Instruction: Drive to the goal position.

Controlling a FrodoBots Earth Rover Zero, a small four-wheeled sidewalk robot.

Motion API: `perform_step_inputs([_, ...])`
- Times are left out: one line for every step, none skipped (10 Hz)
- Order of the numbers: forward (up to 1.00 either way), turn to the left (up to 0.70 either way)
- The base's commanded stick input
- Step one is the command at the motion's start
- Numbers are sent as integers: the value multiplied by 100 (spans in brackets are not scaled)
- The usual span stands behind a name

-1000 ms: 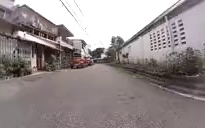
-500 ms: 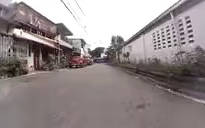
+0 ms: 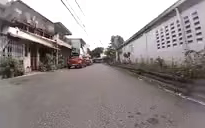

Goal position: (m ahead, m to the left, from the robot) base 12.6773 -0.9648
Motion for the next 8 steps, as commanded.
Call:
perform_step_inputs([70,0])
perform_step_inputs([70,0])
perform_step_inputs([70,0])
perform_step_inputs([70,0])
perform_step_inputs([70,0])
perform_step_inputs([70,0])
perform_step_inputs([70,0])
perform_step_inputs([70,0])
